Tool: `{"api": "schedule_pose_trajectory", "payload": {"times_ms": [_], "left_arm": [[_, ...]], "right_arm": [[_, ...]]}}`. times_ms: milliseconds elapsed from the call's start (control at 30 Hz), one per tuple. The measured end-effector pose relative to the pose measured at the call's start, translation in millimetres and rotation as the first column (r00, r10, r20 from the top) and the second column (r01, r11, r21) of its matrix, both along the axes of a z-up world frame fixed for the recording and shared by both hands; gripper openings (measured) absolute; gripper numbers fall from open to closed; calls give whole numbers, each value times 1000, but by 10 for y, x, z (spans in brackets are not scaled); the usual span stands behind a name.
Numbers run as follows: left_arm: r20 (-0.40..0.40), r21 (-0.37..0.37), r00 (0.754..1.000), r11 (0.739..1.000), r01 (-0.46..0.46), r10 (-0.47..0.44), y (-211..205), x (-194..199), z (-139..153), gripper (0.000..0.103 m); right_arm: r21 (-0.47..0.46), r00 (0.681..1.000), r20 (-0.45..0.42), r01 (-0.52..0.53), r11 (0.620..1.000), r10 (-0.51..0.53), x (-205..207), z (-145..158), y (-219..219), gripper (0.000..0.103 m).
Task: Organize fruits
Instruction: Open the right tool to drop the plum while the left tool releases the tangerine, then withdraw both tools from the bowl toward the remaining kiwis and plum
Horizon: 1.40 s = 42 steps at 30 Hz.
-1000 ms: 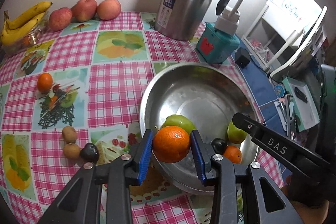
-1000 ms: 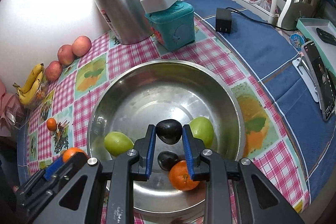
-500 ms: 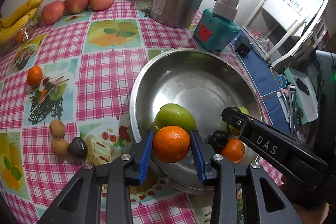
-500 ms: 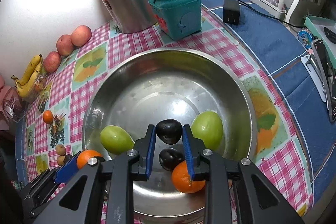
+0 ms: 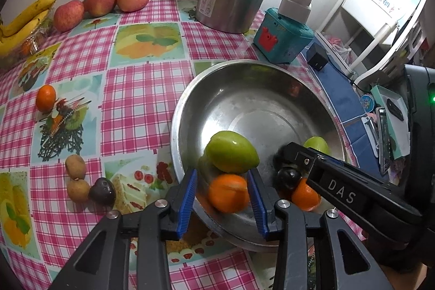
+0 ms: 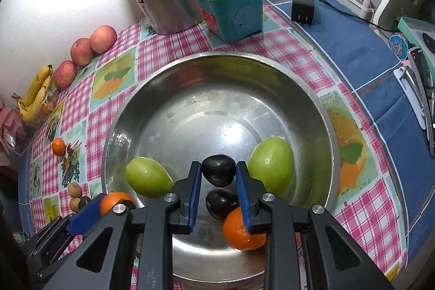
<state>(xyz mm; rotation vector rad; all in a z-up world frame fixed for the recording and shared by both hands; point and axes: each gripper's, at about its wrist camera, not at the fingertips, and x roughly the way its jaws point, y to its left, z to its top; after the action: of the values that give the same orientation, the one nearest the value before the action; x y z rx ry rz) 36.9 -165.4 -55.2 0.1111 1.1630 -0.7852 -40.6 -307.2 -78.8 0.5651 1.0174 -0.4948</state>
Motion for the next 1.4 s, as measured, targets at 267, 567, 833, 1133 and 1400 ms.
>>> {"api": "schedule_pose_trajectory", "payload": {"times_ms": [267, 567, 833, 1133, 1400], "left_arm": [[10, -1, 1000, 1000, -6, 6, 13, 0, 32, 44], [11, 19, 998, 997, -69, 68, 134, 109, 76, 47], [15, 87, 974, 970, -228, 227, 443, 312, 106, 47], [7, 157, 950, 938, -309, 312, 690, 412, 73, 52], [20, 150, 945, 934, -324, 325, 714, 414, 161, 58]], "right_arm": [[-13, 1000, 4, -3, 1000, 3, -2, 25, 5, 27], [-27, 1000, 17, -11, 1000, 11, -13, 82, 22, 27], [-28, 1000, 17, -24, 999, 25, -9, 119, 63, 27], [-43, 998, 19, -55, 998, 55, 24, 197, 133, 27], [-57, 996, 21, -88, 994, 89, 54, 281, 219, 27]]}}
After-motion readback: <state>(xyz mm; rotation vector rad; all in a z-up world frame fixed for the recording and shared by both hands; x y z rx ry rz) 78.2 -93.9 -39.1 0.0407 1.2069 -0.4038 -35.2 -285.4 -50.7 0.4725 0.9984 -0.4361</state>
